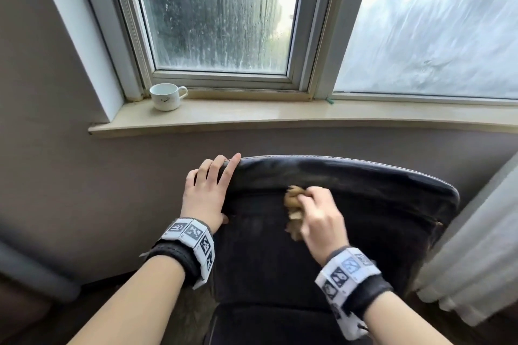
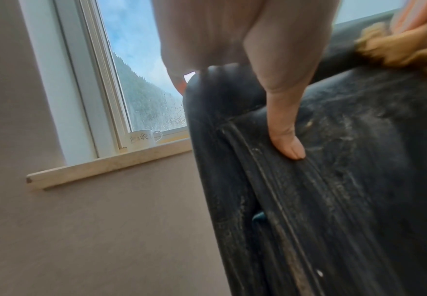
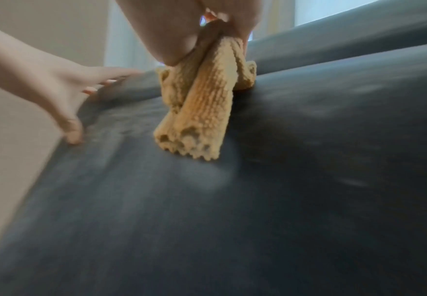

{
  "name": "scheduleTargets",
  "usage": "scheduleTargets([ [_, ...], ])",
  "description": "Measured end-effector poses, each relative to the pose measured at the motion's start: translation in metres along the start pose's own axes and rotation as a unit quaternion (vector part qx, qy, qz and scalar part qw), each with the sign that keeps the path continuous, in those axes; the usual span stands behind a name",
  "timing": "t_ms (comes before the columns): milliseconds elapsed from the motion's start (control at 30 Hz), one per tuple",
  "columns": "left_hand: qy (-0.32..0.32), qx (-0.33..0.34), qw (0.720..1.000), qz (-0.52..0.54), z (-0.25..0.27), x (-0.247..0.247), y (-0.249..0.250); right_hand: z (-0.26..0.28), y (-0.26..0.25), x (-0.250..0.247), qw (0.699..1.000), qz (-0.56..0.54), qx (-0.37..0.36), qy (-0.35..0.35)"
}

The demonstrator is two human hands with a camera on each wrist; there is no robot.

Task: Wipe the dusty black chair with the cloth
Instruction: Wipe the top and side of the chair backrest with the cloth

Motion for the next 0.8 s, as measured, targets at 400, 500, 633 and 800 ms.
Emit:
scheduleTargets([
  [400,-0.025,0.076,0.997,-0.019,0.013,-0.028,0.078,0.023,0.053,-0.071,0.978,0.031,0.099,0.182],
  [500,-0.037,0.098,0.994,0.017,0.015,-0.021,0.119,-0.004,0.037,-0.060,0.988,0.039,0.014,0.149],
  [633,0.013,0.089,0.996,0.016,0.007,-0.010,0.125,0.015,0.086,-0.056,0.993,0.079,-0.010,0.086],
  [800,0.025,0.070,0.997,0.006,0.003,-0.008,0.132,0.130,0.165,-0.096,0.971,0.132,0.174,0.094],
])
Point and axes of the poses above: each hand's wrist, its own z-axis away from the middle knuckle, its own x-axis out of the palm, y = z × x, the point moved 5 cm from there along -z, towards the middle knuckle, and after that the axes turned 11 degrees about -x, right-handed, at the moved point
